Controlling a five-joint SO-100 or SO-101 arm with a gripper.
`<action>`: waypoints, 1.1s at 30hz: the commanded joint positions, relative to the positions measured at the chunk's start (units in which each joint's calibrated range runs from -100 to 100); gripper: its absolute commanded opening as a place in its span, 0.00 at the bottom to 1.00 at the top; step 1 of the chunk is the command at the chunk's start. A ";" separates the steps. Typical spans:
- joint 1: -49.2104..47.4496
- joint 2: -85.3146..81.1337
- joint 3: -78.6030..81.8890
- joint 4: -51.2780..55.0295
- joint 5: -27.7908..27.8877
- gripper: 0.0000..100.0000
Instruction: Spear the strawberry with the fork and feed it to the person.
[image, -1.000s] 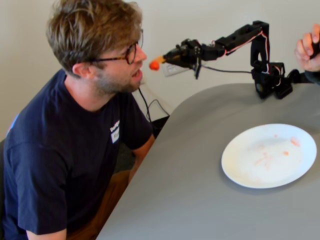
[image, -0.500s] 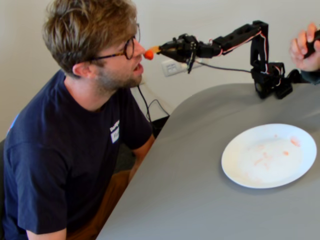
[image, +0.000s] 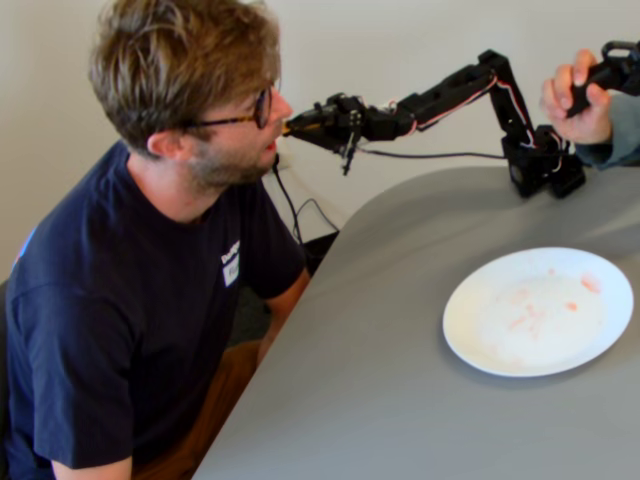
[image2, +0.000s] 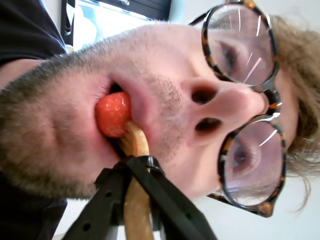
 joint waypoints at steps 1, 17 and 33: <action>1.59 2.68 -7.03 -0.74 -0.26 0.01; 1.44 4.12 -9.20 -0.74 -0.26 0.01; -2.22 -17.40 13.53 -0.65 -0.26 0.01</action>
